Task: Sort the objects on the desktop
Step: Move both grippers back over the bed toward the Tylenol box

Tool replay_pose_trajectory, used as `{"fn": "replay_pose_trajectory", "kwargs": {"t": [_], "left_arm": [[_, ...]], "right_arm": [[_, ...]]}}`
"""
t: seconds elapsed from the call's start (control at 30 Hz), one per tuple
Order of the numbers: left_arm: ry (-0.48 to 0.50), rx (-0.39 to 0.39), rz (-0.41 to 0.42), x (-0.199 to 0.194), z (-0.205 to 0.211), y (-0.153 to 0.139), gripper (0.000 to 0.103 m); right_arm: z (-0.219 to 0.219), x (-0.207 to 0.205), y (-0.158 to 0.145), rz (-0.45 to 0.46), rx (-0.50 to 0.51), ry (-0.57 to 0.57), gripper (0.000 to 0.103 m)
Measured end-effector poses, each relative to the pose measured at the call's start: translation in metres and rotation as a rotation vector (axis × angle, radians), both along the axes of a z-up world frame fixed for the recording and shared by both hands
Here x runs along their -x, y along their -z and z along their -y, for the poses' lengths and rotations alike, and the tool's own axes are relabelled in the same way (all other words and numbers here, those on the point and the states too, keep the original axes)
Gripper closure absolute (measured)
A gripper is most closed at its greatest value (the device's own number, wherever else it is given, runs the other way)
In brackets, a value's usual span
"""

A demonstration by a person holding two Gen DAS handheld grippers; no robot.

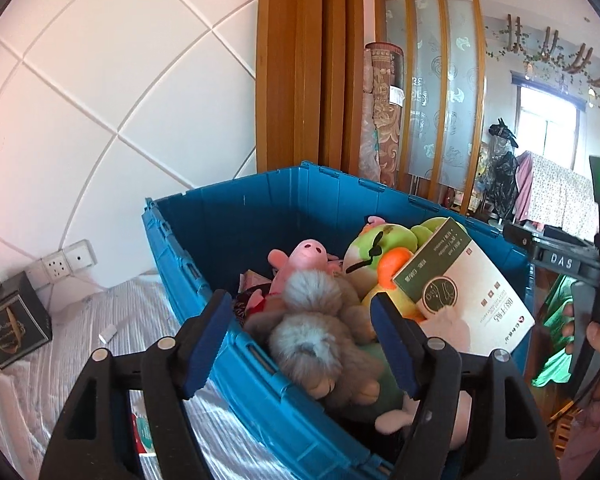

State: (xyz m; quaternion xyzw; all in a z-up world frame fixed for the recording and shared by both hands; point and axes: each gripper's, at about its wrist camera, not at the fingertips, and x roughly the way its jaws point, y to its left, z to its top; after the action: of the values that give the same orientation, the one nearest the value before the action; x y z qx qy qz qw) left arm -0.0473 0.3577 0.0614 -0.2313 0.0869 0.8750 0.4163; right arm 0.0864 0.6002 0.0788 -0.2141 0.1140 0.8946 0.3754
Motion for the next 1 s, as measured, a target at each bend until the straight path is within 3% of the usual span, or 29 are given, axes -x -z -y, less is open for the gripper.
{"fn": "replay_pose_trajectory", "kwargs": {"t": [0.23, 0.5, 0.8, 1.0], "left_arm": [[-0.026, 0.010, 0.032, 0.001, 0.038, 0.008, 0.032], [-0.087, 0.001, 0.053, 0.014, 0.113, 0.019, 0.032], [-0.278, 0.044, 0.112, 0.060, 0.226, 0.060, 0.032], [-0.378, 0.106, 0.172, 0.098, 0.287, 0.094, 0.032]], "right_arm": [[0.036, -0.008, 0.000, 0.042, -0.016, -0.033, 0.000], [0.138, 0.003, -0.027, -0.018, -0.104, -0.187, 0.000], [0.262, 0.056, -0.023, -0.035, -0.145, -0.465, 0.000], [0.329, 0.110, 0.011, 0.006, -0.088, -0.606, 0.000]]}}
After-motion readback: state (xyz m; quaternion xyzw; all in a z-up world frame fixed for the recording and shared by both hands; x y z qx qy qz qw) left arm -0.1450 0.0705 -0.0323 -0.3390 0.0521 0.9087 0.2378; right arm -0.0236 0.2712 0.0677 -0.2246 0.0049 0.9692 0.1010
